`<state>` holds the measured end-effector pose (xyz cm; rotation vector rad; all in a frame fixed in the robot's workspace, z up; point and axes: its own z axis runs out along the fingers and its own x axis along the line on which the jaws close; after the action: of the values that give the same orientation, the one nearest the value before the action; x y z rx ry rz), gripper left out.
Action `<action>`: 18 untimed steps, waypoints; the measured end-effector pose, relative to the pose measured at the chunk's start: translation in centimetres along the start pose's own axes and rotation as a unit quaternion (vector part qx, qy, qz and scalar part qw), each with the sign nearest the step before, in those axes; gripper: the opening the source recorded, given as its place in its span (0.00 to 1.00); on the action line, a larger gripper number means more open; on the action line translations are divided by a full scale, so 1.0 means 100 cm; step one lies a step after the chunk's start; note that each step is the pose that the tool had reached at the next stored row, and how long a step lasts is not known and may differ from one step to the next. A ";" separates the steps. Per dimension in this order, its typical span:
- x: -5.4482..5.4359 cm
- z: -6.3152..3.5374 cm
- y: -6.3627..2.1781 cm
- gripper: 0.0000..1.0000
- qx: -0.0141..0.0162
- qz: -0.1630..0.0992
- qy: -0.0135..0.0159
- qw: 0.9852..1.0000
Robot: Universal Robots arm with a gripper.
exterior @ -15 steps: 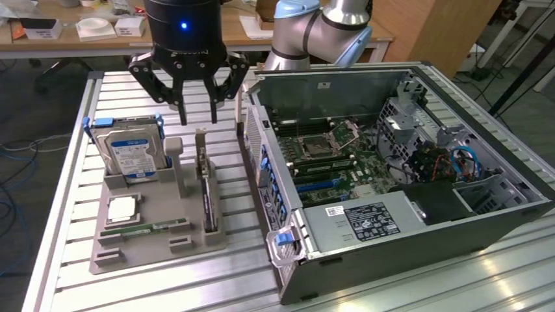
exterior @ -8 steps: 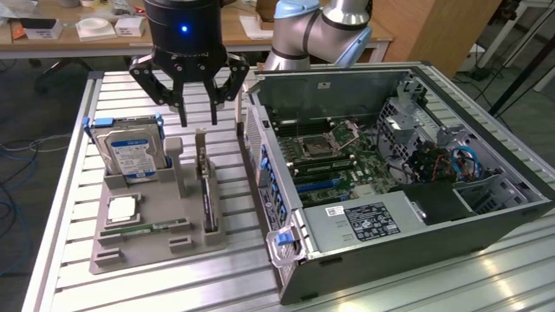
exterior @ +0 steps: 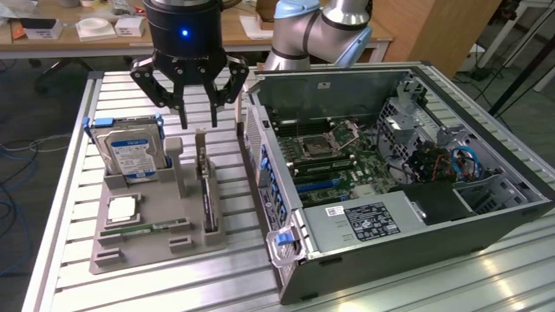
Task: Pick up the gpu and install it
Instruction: 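Pick up the gpu and move the gpu toward the slot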
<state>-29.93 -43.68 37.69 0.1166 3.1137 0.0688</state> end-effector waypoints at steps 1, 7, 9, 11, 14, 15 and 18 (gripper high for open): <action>0.000 0.0005 0.0000 0.47 0.000 0.000 0.000 1.000; 0.000 0.0032 -0.0001 0.47 0.000 0.000 0.000 1.000; 0.000 0.0040 -0.0002 0.47 0.000 0.000 0.000 1.000; 0.000 0.0049 -0.0002 0.47 0.000 0.000 0.000 1.000; 0.000 0.0060 -0.0003 0.47 0.000 0.000 0.000 1.000; 0.000 0.0063 -0.0003 0.47 0.000 0.000 0.000 1.000; 0.000 0.0074 -0.0003 0.47 0.000 0.000 0.000 1.000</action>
<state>-29.93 -43.68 36.95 0.1166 3.1137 0.0685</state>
